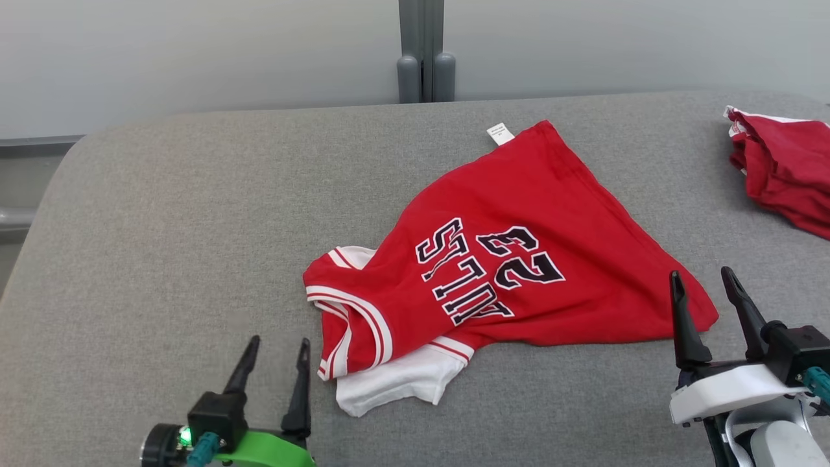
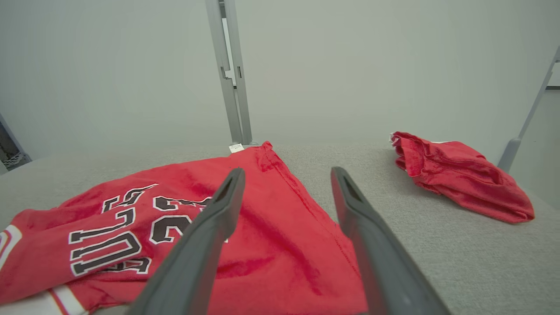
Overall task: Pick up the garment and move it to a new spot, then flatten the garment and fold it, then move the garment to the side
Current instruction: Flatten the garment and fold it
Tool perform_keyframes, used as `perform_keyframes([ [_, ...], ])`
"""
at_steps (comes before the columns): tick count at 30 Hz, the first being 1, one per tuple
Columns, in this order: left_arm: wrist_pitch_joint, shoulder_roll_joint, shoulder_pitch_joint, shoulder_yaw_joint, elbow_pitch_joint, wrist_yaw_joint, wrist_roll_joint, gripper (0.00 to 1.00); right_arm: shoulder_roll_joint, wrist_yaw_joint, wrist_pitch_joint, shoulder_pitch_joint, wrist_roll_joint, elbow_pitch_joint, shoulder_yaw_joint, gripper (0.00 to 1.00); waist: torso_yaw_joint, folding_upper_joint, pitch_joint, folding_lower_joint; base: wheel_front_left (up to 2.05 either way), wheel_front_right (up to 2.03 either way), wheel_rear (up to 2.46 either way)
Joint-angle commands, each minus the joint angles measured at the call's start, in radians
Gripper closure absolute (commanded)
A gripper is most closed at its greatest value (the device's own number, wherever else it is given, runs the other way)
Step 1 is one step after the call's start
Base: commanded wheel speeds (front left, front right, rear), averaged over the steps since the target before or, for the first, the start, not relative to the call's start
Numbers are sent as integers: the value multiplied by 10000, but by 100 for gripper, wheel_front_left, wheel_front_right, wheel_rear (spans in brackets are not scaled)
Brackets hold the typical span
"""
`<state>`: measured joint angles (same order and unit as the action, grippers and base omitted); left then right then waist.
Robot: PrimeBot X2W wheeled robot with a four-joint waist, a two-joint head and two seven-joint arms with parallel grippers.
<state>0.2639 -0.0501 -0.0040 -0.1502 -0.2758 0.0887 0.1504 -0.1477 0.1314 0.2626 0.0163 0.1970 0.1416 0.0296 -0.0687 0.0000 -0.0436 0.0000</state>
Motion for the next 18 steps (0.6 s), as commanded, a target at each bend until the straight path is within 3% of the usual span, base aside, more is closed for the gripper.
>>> perform_keyframes([
  [1,0,-15,154,-267,-178,74,115,0,-85,-17,27,208,-59,182,83,0,-24,0,-123,0,0,0,0],
  [7,0,-20,21,-1816,-1287,59,516,0,-292,-17,25,825,-193,1662,432,0,-41,0,-481,0,0,0,0],
  [18,0,-21,-597,-2856,-2378,-175,1276,0,-631,-17,27,1764,-152,3837,509,0,2,0,-1005,0,0,0,0],
])
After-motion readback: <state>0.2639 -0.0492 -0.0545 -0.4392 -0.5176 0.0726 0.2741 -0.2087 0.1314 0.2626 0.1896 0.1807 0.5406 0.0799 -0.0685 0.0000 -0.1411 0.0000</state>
